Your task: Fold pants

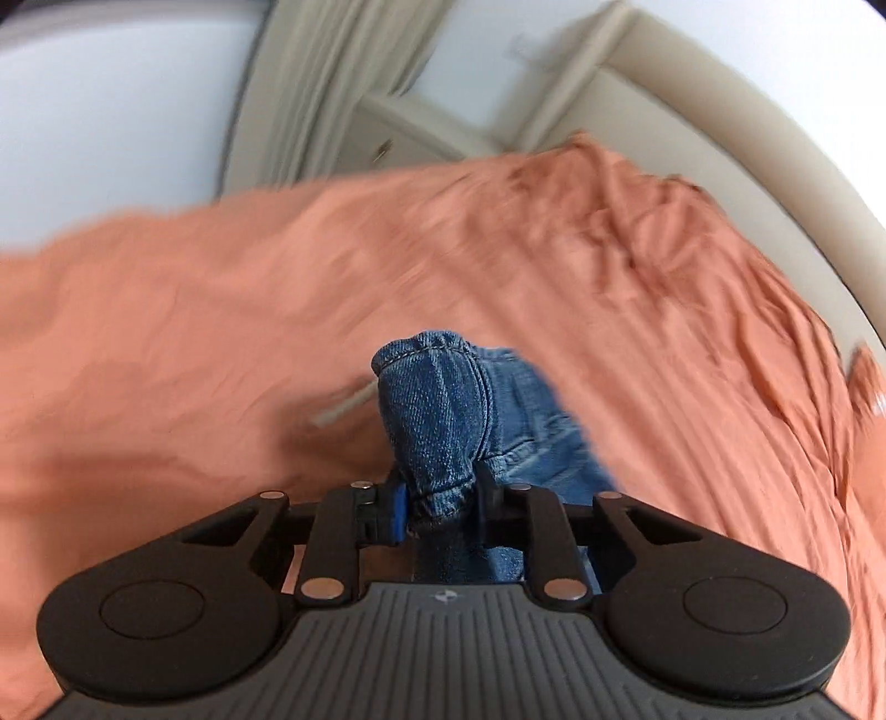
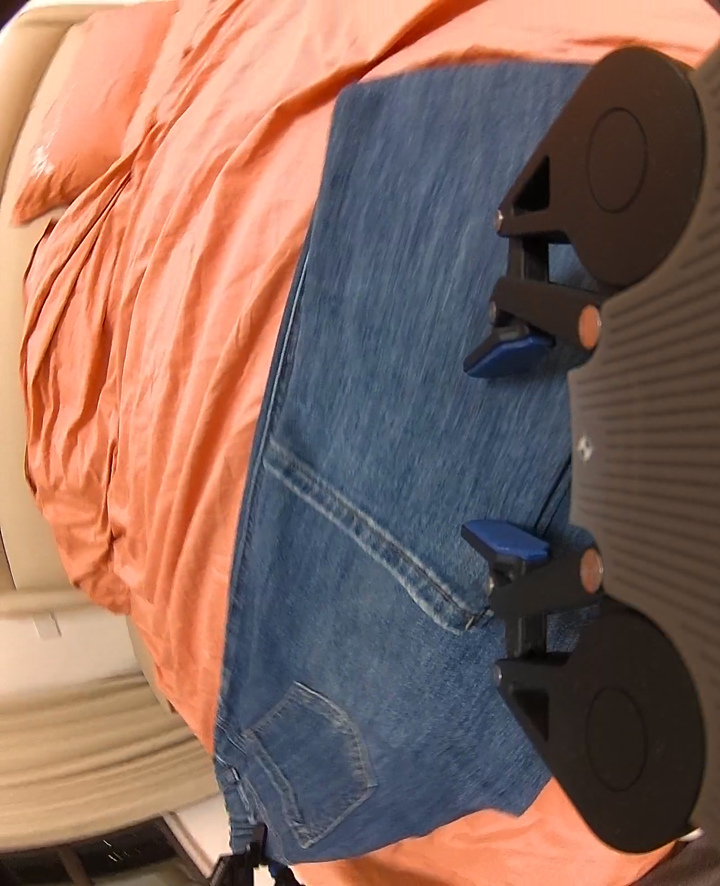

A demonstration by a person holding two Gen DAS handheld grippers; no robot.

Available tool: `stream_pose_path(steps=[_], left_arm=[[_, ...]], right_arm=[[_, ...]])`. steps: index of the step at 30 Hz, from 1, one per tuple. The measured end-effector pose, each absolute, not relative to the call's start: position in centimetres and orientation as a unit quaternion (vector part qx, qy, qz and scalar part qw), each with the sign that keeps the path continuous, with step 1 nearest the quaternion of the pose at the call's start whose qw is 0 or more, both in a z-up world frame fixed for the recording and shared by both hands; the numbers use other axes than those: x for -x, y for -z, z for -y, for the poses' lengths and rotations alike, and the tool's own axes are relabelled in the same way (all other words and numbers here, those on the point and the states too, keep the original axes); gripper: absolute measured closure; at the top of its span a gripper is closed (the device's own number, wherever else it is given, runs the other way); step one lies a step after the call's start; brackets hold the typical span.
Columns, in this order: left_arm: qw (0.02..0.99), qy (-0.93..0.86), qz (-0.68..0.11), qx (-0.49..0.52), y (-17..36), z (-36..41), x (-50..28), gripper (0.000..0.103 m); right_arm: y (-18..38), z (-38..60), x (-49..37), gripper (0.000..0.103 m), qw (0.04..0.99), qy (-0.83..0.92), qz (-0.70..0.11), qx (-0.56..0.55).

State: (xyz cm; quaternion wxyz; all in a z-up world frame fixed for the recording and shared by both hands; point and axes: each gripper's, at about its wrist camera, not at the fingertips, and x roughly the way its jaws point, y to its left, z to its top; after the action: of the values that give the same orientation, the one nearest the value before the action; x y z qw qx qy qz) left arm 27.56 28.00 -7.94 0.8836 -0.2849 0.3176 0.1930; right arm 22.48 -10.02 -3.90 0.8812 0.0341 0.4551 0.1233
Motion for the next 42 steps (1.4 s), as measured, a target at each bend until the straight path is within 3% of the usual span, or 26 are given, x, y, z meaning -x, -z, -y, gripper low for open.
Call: stream_pose_path(steps=[7,13,19,26,28,30,33,37,42], left_arm=[[0.943,-0.157,-0.27,0.118,0.6,-16.1,-26.5,0.082],[0.965,-0.096,-0.242,-0.008,-0.6,-4.3,-25.2,0.083],[0.963,-0.022,-0.243,-0.117,4.4,6.7,-24.0,0.083],[0.912,0.087,-0.337,-0.215,14.0,14.4,-21.5,0.081],[0.902,0.105,-0.36,-0.216,15.2,14.5,-21.5,0.076],[0.897,0.134,-0.379,-0.184,14.8,13.7,-21.4,0.056],[0.884,0.183,-0.417,-0.106,13.9,12.2,-22.4,0.04],[0.873,0.233,-0.428,-0.009,12.0,9.5,-23.1,0.034],[0.905,0.207,-0.369,0.056,9.5,5.3,-23.6,0.034]], right_arm=[[-0.5,14.6,-19.7,0.042,0.892,-0.115,-0.43,-0.08],[-3.3,18.1,-17.4,0.035,0.896,-0.124,-0.42,-0.069],[-2.6,21.9,-17.0,0.033,0.886,-0.098,-0.436,-0.125],[-0.2,24.7,-18.2,0.033,0.866,-0.079,-0.462,-0.174],[0.7,25.1,-18.6,0.033,0.857,-0.077,-0.473,-0.186],[1.5,25.4,-19.2,0.033,0.848,-0.077,-0.484,-0.202],[2.3,25.6,-19.9,0.033,0.838,-0.088,-0.489,-0.225],[2.4,25.2,-20.3,0.036,0.842,-0.111,-0.47,-0.24],[2.3,24.6,-21.1,0.05,0.844,-0.136,-0.437,-0.28]])
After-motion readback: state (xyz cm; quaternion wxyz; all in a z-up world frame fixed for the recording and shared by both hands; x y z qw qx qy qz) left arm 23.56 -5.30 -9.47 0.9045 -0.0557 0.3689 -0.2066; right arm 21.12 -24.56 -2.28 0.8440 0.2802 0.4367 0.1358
